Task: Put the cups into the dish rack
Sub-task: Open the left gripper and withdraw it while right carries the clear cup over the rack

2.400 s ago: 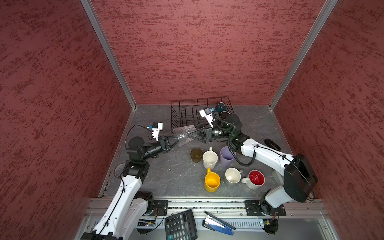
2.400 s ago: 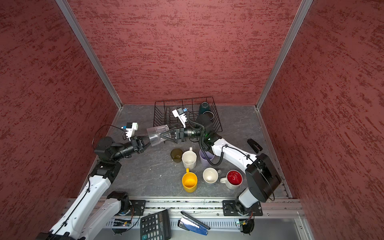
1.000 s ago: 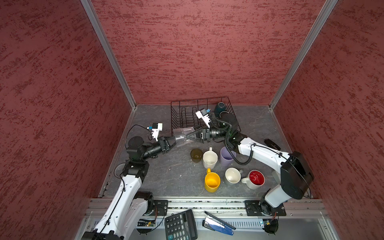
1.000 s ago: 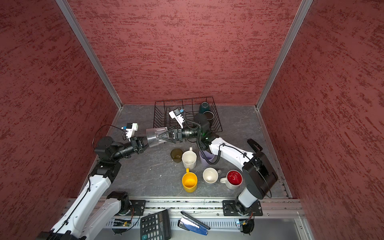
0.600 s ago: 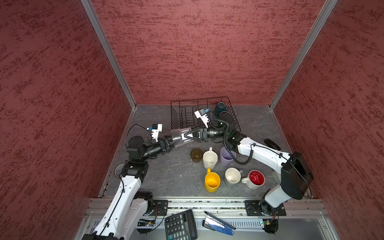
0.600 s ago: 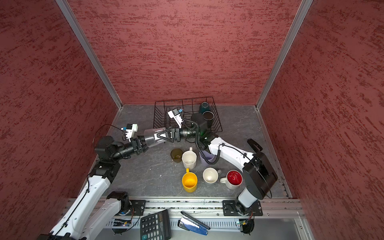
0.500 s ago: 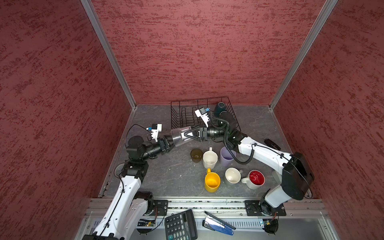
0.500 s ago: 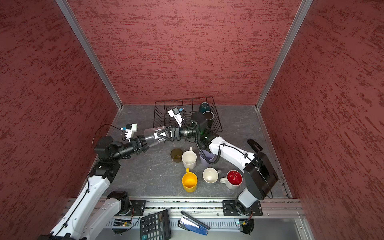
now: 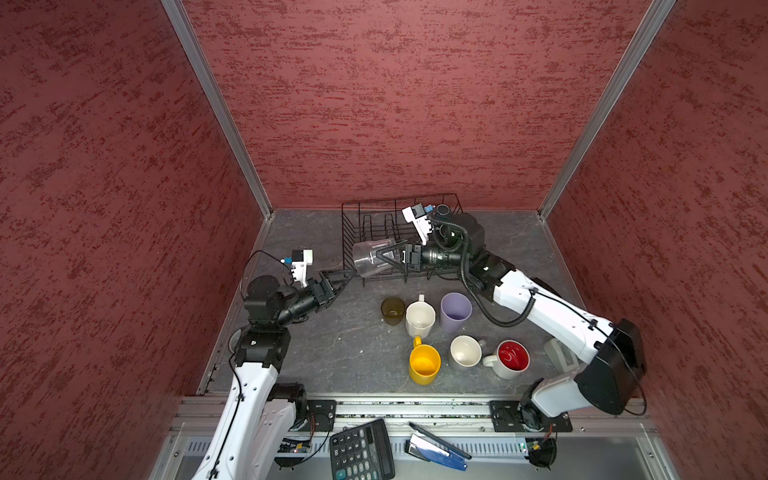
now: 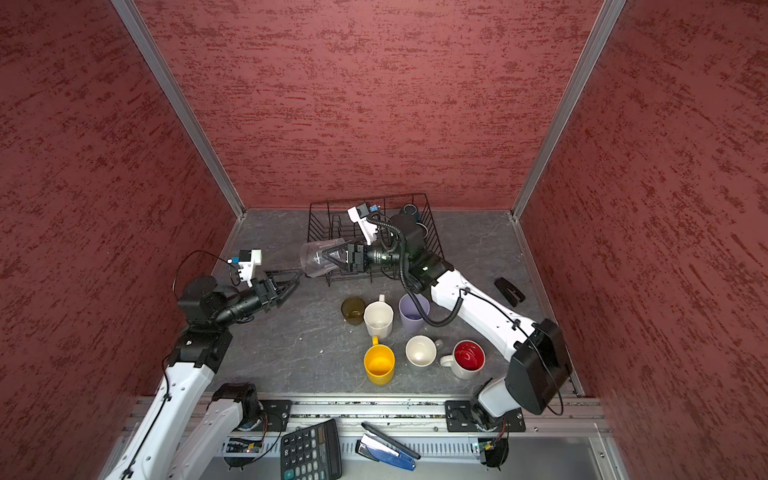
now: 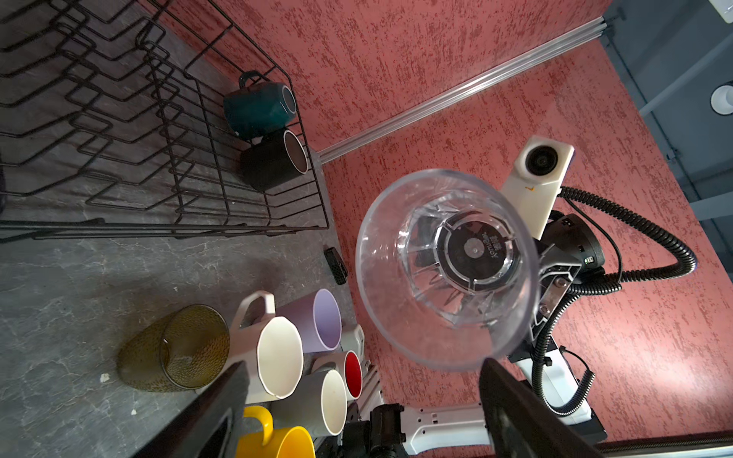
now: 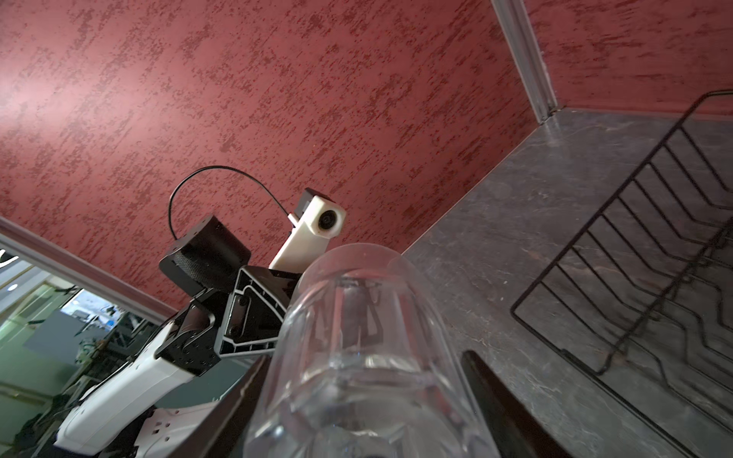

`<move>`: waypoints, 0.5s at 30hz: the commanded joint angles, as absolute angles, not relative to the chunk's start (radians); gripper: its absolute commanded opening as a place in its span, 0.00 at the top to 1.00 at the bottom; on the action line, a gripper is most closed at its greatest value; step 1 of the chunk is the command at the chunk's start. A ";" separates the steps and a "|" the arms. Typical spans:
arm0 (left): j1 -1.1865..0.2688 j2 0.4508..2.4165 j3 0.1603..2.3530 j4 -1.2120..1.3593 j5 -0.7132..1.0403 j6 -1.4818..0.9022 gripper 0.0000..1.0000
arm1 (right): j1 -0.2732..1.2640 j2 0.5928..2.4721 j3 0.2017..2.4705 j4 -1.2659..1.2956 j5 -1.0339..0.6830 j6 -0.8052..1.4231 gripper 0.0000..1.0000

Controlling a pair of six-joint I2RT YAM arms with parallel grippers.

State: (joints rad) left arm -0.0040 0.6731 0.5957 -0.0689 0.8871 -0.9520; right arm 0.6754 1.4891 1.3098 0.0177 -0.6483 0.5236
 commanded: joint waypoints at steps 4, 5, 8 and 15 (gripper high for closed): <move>0.036 0.623 0.638 -0.181 0.824 -0.885 0.07 | 0.636 1.483 1.450 -0.254 -0.406 0.352 0.91; 0.040 0.614 0.649 -0.211 0.810 -0.867 0.07 | 0.630 1.492 1.471 -0.287 -0.378 0.332 0.91; 0.049 0.584 0.679 -0.284 0.763 -0.820 0.05 | 0.610 1.524 1.524 -0.357 -0.301 0.286 0.92; 0.059 0.517 0.726 -0.404 0.667 -0.734 0.00 | 0.582 1.652 1.683 -0.499 -0.116 0.176 0.94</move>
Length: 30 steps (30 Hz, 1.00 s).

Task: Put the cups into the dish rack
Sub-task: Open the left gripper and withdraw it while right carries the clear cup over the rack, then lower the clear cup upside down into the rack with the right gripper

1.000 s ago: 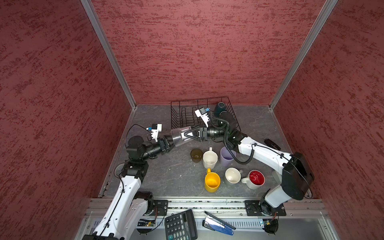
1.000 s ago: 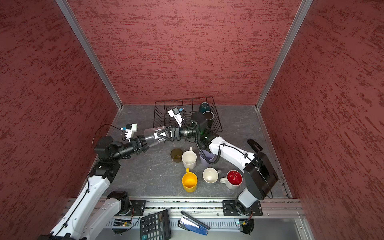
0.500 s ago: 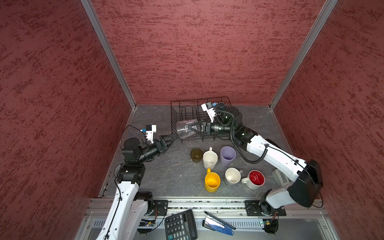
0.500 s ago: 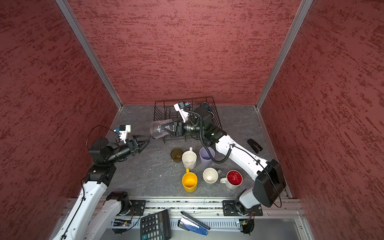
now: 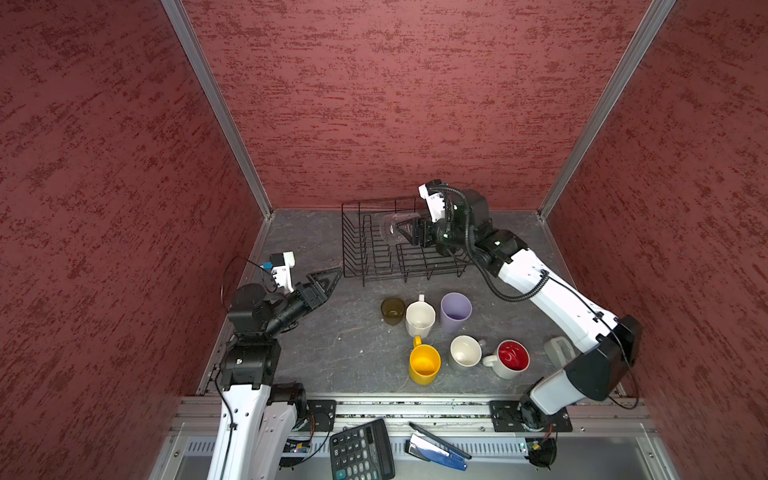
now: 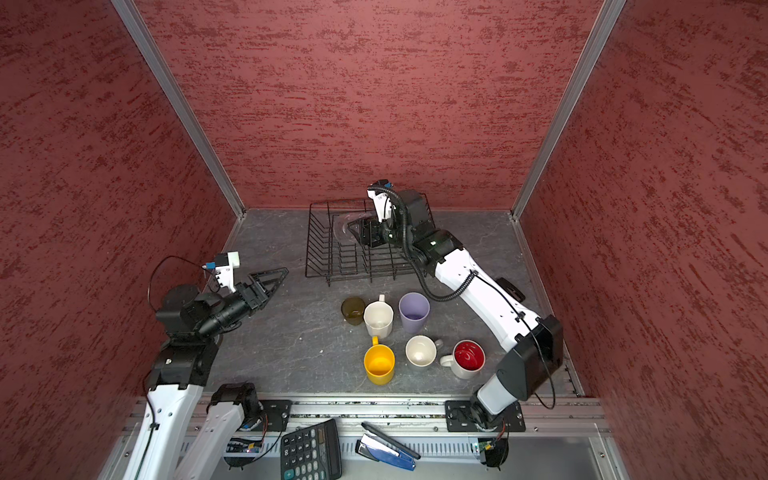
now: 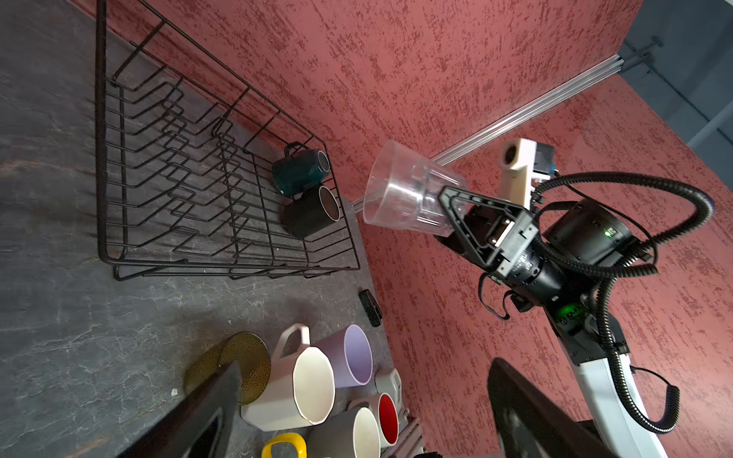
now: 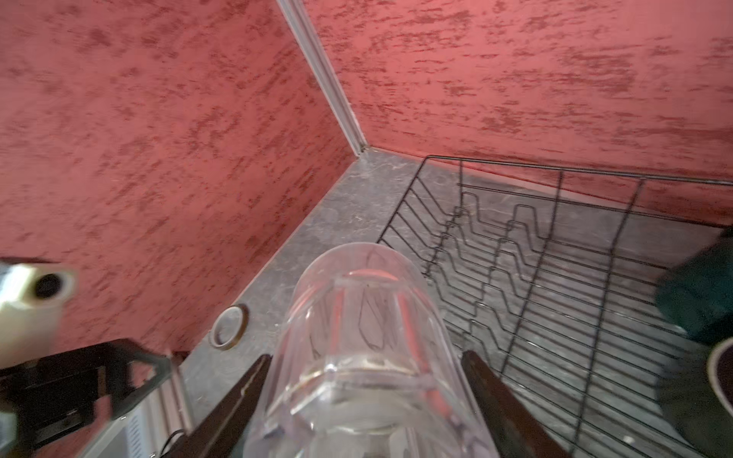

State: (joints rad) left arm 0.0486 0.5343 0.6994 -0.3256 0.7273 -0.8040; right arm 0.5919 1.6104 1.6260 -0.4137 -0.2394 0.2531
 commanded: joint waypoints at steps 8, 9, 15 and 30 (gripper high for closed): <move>0.063 0.480 0.771 -0.501 0.597 -0.670 0.01 | 0.562 1.820 1.860 -0.586 0.018 0.088 0.97; 0.062 0.477 0.773 -0.510 0.593 -0.664 0.01 | 0.559 1.846 1.885 -0.597 0.031 0.077 0.97; 0.064 0.459 0.785 -0.557 0.576 -0.644 0.00 | 0.524 2.009 2.036 -0.661 0.100 0.029 0.99; 0.066 0.395 0.777 -0.638 0.539 -0.644 0.01 | 0.461 2.346 2.339 -0.697 0.215 -0.038 1.00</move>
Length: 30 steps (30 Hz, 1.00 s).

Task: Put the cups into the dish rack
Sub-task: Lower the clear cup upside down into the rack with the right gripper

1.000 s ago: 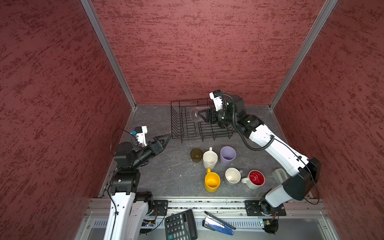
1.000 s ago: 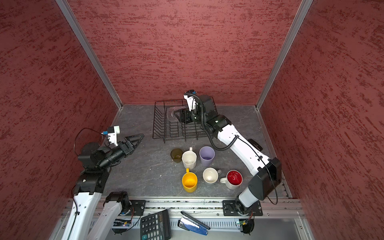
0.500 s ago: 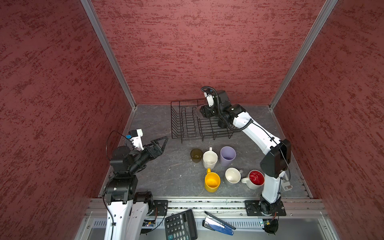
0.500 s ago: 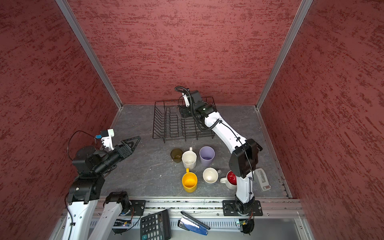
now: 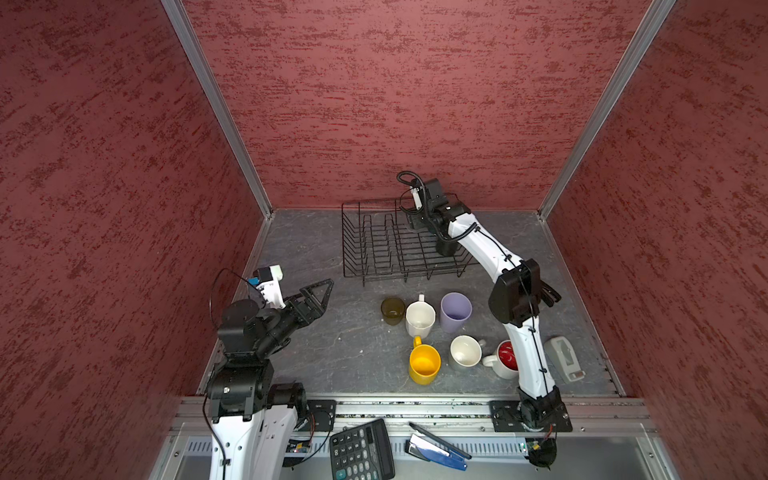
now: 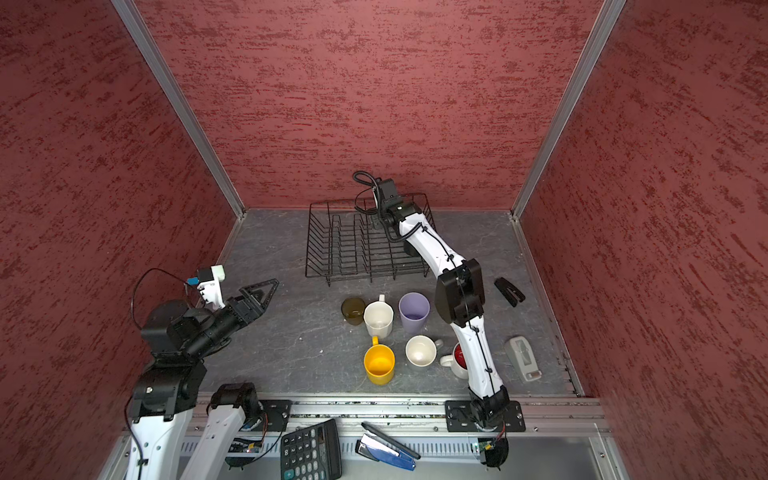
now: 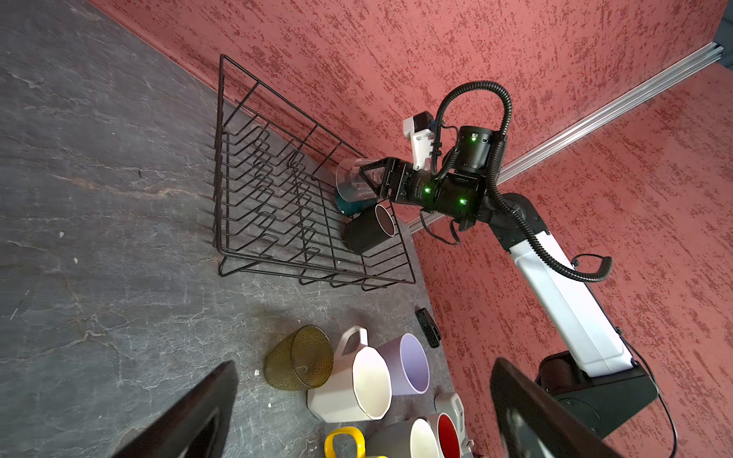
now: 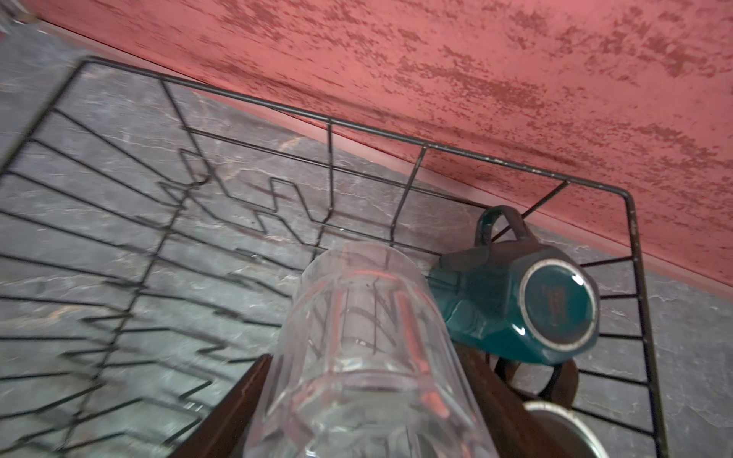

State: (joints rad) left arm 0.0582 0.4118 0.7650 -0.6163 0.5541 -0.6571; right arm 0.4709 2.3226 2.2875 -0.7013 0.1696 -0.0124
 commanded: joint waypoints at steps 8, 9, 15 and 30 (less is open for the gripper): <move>0.067 0.368 0.771 -0.657 0.532 -0.659 0.00 | 0.441 2.467 2.444 -0.667 0.233 -0.061 1.00; 0.069 0.365 0.772 -0.662 0.531 -0.660 0.01 | 0.439 2.481 2.454 -0.658 0.236 -0.063 1.00; 0.069 0.356 0.767 -0.666 0.526 -0.666 0.01 | 0.422 2.556 2.499 -0.617 0.240 -0.079 0.97; 0.068 0.356 0.767 -0.670 0.520 -0.679 0.01 | 0.414 2.610 2.535 -0.588 0.194 -0.086 0.34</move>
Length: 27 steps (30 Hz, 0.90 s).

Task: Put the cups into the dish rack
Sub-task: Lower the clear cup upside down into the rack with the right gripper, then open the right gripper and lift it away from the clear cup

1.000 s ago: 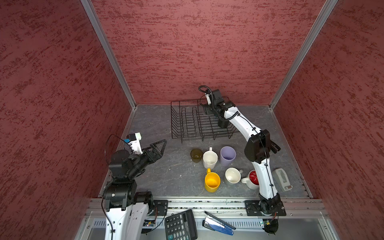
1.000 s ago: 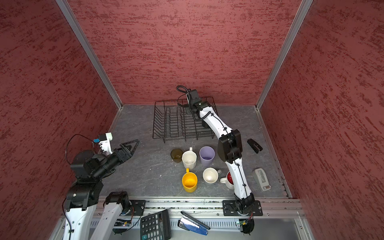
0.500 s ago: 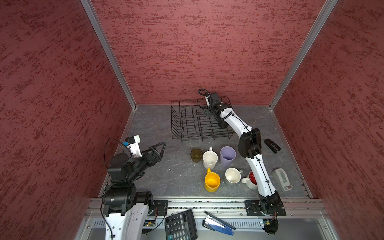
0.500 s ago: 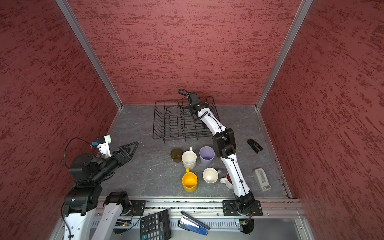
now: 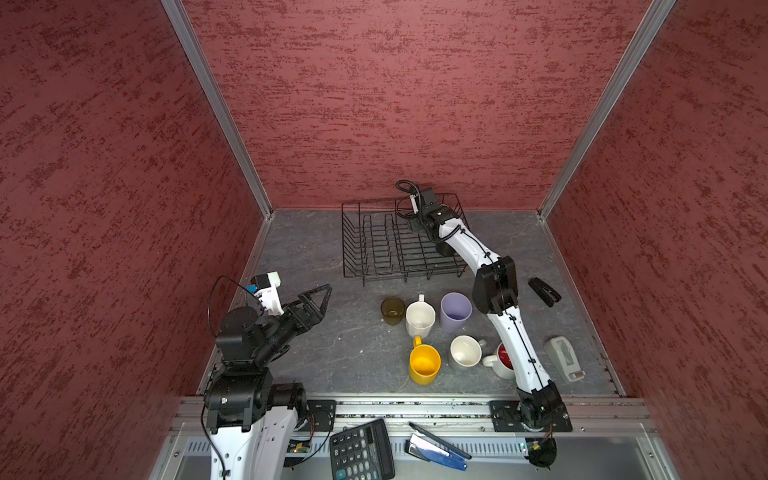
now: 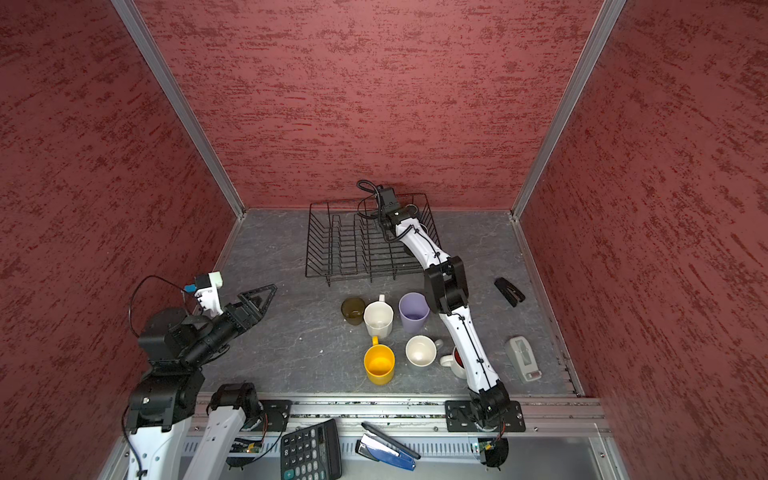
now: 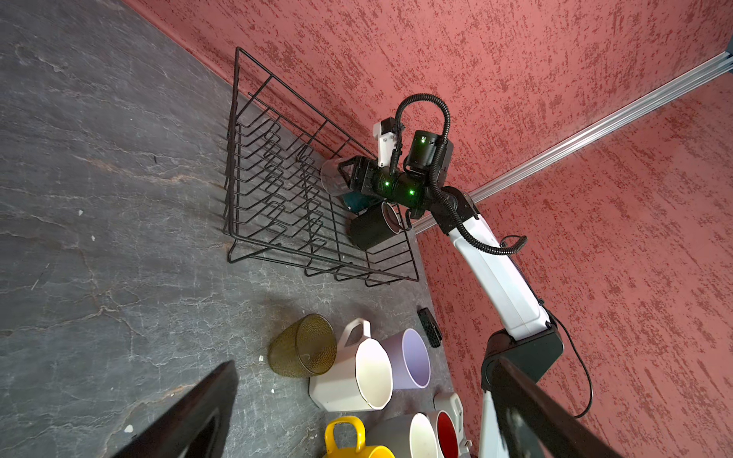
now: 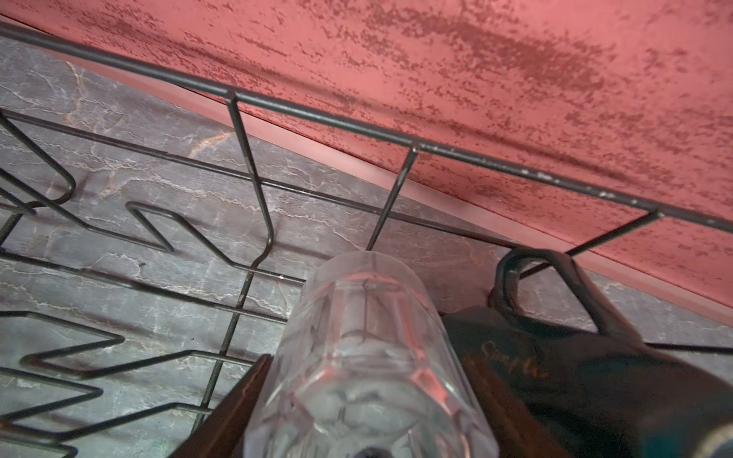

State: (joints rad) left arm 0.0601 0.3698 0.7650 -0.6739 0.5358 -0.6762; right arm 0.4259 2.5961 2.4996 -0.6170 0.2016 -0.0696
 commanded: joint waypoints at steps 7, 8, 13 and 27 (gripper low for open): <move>0.068 0.349 0.765 -0.671 0.515 -0.683 0.00 | 0.414 2.581 2.536 -0.584 0.171 -0.073 0.08; 0.069 0.348 0.764 -0.673 0.514 -0.683 0.00 | 0.413 2.574 2.535 -0.581 0.168 -0.069 0.05; 0.069 0.347 0.765 -0.680 0.510 -0.683 0.00 | 0.415 2.534 2.534 -0.577 0.146 -0.056 0.01; 0.067 0.378 0.761 -0.745 0.569 -0.699 0.07 | 0.426 2.347 2.529 -0.587 -0.100 0.084 0.01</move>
